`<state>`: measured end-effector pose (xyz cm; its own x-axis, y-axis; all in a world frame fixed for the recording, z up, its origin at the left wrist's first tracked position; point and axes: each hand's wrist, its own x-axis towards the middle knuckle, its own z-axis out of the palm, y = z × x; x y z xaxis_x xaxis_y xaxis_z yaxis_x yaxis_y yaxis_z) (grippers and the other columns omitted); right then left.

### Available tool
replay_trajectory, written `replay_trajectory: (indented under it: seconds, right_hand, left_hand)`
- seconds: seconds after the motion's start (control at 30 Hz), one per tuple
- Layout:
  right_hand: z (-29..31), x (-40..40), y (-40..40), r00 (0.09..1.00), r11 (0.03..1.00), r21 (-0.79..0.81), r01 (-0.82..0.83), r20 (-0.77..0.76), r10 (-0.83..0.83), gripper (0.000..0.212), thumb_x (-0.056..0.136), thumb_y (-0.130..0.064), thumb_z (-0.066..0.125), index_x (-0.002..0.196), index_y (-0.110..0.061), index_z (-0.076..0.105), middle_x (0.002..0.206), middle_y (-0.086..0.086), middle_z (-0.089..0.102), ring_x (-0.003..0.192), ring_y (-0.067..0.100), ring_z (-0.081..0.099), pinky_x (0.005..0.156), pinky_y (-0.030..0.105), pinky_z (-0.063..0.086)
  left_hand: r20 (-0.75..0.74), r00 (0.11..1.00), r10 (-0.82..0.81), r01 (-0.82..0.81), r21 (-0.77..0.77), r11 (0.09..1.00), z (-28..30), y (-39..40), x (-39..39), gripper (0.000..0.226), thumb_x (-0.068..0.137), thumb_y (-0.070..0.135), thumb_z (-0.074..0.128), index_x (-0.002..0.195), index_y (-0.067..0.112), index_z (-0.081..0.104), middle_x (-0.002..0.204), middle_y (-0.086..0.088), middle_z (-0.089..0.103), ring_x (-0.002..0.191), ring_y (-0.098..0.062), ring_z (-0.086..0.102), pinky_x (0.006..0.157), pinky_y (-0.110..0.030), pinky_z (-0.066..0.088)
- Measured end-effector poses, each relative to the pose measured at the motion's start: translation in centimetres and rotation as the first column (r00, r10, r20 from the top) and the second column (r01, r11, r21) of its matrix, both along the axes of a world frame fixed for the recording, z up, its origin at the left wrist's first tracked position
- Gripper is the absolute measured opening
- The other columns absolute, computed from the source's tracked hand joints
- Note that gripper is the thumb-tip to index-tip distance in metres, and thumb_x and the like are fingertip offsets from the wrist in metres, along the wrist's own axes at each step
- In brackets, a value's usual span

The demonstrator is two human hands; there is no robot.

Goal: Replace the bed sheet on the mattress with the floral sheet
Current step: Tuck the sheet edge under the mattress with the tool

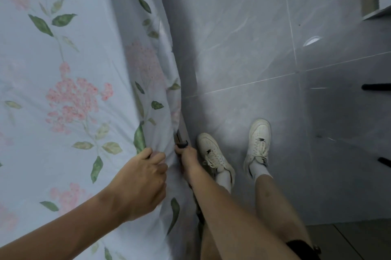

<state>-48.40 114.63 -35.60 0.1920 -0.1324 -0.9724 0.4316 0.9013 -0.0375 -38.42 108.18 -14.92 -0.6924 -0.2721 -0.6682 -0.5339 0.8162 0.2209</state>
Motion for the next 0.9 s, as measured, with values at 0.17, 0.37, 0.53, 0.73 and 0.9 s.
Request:
replay_trajectory:
  seconds: [0.17, 0.37, 0.53, 0.73, 0.9]
  right_hand:
    - [-0.4, -5.4, -1.5, 0.992, 0.998, -0.066, -0.026, -0.124, 0.017, 0.023, 0.089, -0.016, 0.074, 0.107, -0.001, 0.073, 0.103, 0.021, 0.077, 0.096, 0.038, 0.074, 0.091, 0.050, 0.060]
    - [2.3, -12.6, -4.9, 0.964, 0.987, -0.123, 0.101, -0.234, -0.128, 0.018, 0.103, -0.001, 0.057, 0.116, 0.002, 0.068, 0.112, 0.024, 0.073, 0.102, 0.035, 0.075, 0.076, 0.026, 0.063]
    - [5.3, -14.0, -8.5, 0.953, 0.979, -0.157, 0.128, -0.253, -0.165, 0.015, 0.100, -0.002, 0.063, 0.113, 0.003, 0.067, 0.110, 0.022, 0.074, 0.094, 0.030, 0.077, 0.080, 0.031, 0.063]
    - [6.7, -13.4, -15.1, 0.935, 0.952, -0.290, 0.101, -0.299, -0.190, 0.010, 0.103, -0.004, 0.060, 0.094, -0.004, 0.065, 0.092, 0.014, 0.073, 0.079, 0.019, 0.076, 0.076, 0.026, 0.063]
    - [3.3, -11.5, -20.9, 0.920, 0.946, -0.307, 0.105, -0.330, -0.209, 0.011, 0.102, -0.004, 0.060, 0.093, -0.007, 0.066, 0.096, 0.017, 0.074, 0.089, 0.027, 0.076, 0.092, 0.039, 0.060]
  left_hand:
    - [0.114, 0.993, -0.014, 0.006, 0.069, 0.998, -1.3, -0.3, -0.7, 0.048, 0.101, 0.041, 0.034, 0.083, 0.019, 0.073, 0.087, -0.002, 0.061, 0.098, -0.027, 0.049, 0.089, -0.047, 0.040]
    - [0.290, 0.955, -0.068, 0.025, 0.149, 0.989, -4.7, -1.2, -3.2, 0.052, 0.107, 0.042, 0.031, 0.116, 0.012, 0.072, 0.113, -0.007, 0.063, 0.112, -0.030, 0.044, 0.098, -0.044, 0.032]
    - [0.042, 0.995, 0.096, -0.097, 0.036, 0.995, -3.2, -5.6, -3.0, 0.027, 0.090, 0.039, 0.049, 0.091, 0.021, 0.070, 0.097, -0.002, 0.058, 0.092, -0.026, 0.051, 0.095, -0.045, 0.045]
    - [-0.051, 0.978, 0.201, -0.207, -0.219, 0.953, -3.3, -17.8, -1.0, 0.024, 0.088, 0.032, 0.056, 0.084, 0.013, 0.070, 0.087, -0.009, 0.059, 0.088, -0.033, 0.054, 0.102, -0.048, 0.043]
    - [-0.069, 0.993, 0.100, -0.112, -0.199, 0.974, -6.2, -24.3, 1.3, 0.036, 0.094, 0.035, 0.051, 0.068, 0.016, 0.067, 0.073, -0.004, 0.059, 0.078, -0.029, 0.051, 0.093, -0.043, 0.044]
